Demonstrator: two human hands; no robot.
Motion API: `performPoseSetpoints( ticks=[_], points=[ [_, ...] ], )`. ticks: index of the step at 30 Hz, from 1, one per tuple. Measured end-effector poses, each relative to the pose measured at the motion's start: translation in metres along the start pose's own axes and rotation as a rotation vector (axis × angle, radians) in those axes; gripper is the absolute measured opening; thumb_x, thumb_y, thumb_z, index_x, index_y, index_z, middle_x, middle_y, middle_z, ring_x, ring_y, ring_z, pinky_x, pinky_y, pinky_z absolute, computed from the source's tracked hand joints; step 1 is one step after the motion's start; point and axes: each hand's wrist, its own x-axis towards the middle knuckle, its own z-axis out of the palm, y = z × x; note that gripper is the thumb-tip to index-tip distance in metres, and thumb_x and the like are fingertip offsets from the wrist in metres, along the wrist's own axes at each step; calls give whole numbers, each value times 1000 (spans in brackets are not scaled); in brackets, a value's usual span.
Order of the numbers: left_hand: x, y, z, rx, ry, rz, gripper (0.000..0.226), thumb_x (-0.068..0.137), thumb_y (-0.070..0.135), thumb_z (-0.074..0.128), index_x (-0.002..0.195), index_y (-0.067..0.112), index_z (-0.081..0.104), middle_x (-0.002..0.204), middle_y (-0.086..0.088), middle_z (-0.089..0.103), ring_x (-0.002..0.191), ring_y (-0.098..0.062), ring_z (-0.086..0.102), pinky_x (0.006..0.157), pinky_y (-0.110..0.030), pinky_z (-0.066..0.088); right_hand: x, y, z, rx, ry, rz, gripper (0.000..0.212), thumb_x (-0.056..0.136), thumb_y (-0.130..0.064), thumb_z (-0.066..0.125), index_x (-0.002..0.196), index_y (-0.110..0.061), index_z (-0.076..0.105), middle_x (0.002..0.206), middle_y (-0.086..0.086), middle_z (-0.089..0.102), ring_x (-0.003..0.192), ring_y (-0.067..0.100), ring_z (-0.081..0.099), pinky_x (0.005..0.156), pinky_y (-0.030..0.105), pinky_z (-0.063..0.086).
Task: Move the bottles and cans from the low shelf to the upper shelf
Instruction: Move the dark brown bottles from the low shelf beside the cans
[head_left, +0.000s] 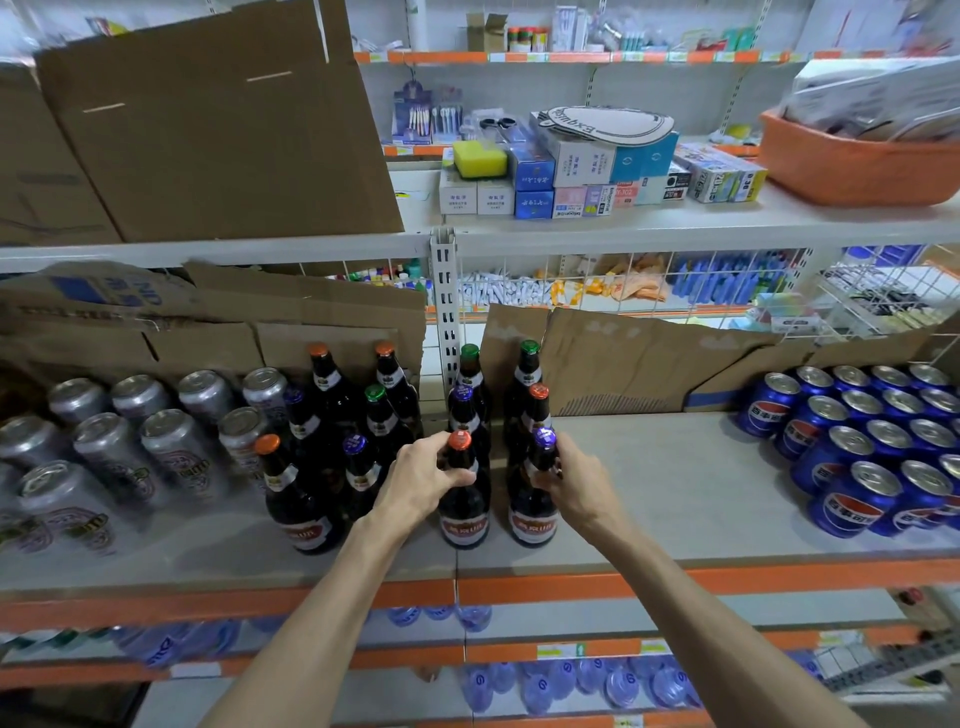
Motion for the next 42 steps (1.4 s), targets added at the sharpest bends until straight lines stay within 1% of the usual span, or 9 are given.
performPoseSetpoints(
  ticks=[9, 13, 20, 25, 28, 33, 36, 39, 42],
  points=[
    [-3, -4, 3, -18, 10, 33, 29, 77, 33, 80, 101, 37, 64, 92, 15, 73, 92, -7, 68, 87, -42, 55, -2, 2, 3, 19, 17, 2, 29, 85, -11, 61, 111, -16, 50, 96, 12, 68, 88, 33, 62, 74, 42, 52],
    [-3, -4, 3, -2, 24, 50, 26, 76, 31, 81, 97, 34, 65, 89, 13, 73, 88, -7, 68, 84, -42, 56, -4, 0, 2, 32, 14, -2, 29, 87, -11, 60, 114, -15, 49, 99, 14, 68, 89, 34, 62, 73, 39, 50],
    [-7, -4, 5, -32, 35, 51, 32, 78, 30, 80, 107, 29, 66, 99, 10, 73, 97, -11, 67, 89, -42, 54, -4, -3, 2, 34, 2, -2, 26, 89, -13, 59, 113, -14, 50, 99, 13, 68, 89, 33, 62, 73, 39, 50],
    [-7, -4, 5, -24, 33, 47, 34, 79, 31, 80, 110, 29, 66, 99, 8, 72, 96, -13, 67, 89, -42, 54, -3, -4, 2, 15, -8, -2, 27, 86, -12, 59, 112, -17, 51, 98, 10, 69, 90, 32, 64, 76, 39, 52],
    [-6, -5, 6, -15, 32, 44, 33, 79, 33, 79, 108, 30, 65, 96, 8, 72, 94, -13, 67, 87, -43, 54, -4, -5, 2, 40, -3, 1, 27, 87, -13, 59, 113, -17, 52, 99, 9, 69, 90, 30, 63, 74, 37, 50],
    [-5, -4, 5, -22, 22, 33, 32, 78, 30, 80, 107, 28, 66, 93, 5, 72, 91, -14, 68, 87, -42, 54, -9, -6, 6, 47, 11, 15, 30, 91, -11, 56, 120, -13, 50, 104, 13, 67, 94, 33, 62, 78, 39, 50],
    [-6, -3, 5, -31, 23, 31, 31, 79, 29, 80, 106, 28, 66, 95, 3, 73, 92, -15, 68, 88, -41, 54, -11, -6, 6, 63, 16, 22, 33, 91, -12, 56, 123, -14, 50, 102, 11, 67, 93, 32, 61, 75, 35, 46],
    [-6, -4, 2, -56, -11, 28, 22, 78, 31, 79, 96, 32, 66, 92, 8, 73, 92, -12, 68, 88, -42, 54, -14, -10, 5, 107, 24, 13, 28, 94, -14, 56, 121, -14, 50, 98, 4, 63, 90, 28, 60, 75, 34, 46],
    [-7, -3, 1, -58, -35, 27, 19, 78, 29, 78, 91, 34, 66, 89, 10, 73, 91, -10, 68, 89, -43, 54, -16, -14, 5, 136, 29, 18, 27, 95, -14, 53, 122, -15, 49, 100, 7, 64, 89, 27, 60, 79, 39, 50]
  ],
)
